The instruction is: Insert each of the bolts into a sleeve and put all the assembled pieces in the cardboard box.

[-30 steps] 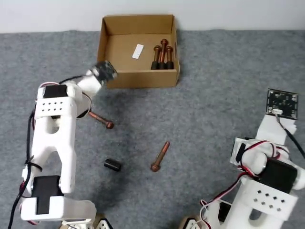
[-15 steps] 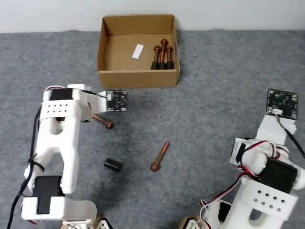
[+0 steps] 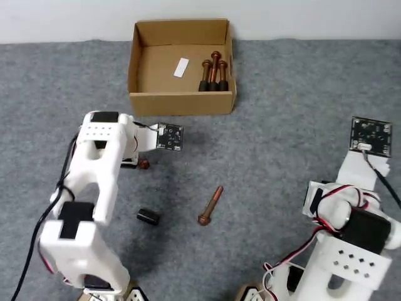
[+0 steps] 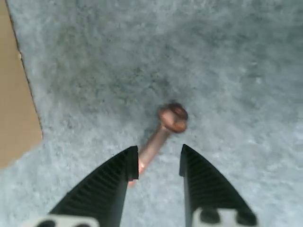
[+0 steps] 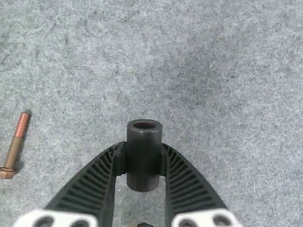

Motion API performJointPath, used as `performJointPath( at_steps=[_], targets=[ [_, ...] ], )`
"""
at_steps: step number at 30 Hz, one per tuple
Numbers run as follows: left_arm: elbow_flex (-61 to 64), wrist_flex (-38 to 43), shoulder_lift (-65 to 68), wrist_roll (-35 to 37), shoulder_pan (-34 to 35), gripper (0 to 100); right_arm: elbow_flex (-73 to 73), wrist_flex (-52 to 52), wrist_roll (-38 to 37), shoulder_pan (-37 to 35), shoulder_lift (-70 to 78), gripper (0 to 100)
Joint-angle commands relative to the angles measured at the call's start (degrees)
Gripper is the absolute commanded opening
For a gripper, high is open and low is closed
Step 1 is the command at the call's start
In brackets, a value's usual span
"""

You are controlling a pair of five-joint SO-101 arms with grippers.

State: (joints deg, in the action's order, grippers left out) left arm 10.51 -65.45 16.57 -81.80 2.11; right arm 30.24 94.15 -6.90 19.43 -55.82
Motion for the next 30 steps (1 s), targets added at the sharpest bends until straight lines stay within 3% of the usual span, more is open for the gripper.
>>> performJointPath(
  at_steps=[1,13,21,30],
  targets=[
    [-6.2,0.8,3.8,-0.6,-0.3,15,-0.5,-0.6,0.4,0.7,-0.8,0.9],
    [-8.4,0.8,9.4,-0.4,-3.3,14,-0.5,-0.6,0.4,0.6,-0.8,0.9],
    [-8.4,0.4,9.7,1.3,-6.3,0,-0.7,-0.6,0.4,0.6,-0.8,0.9],
    [-13.2,-14.8,9.3,1.8,-7.6,0,-0.7,-0.5,0.4,0.5,-0.8,0.9]
  ],
)
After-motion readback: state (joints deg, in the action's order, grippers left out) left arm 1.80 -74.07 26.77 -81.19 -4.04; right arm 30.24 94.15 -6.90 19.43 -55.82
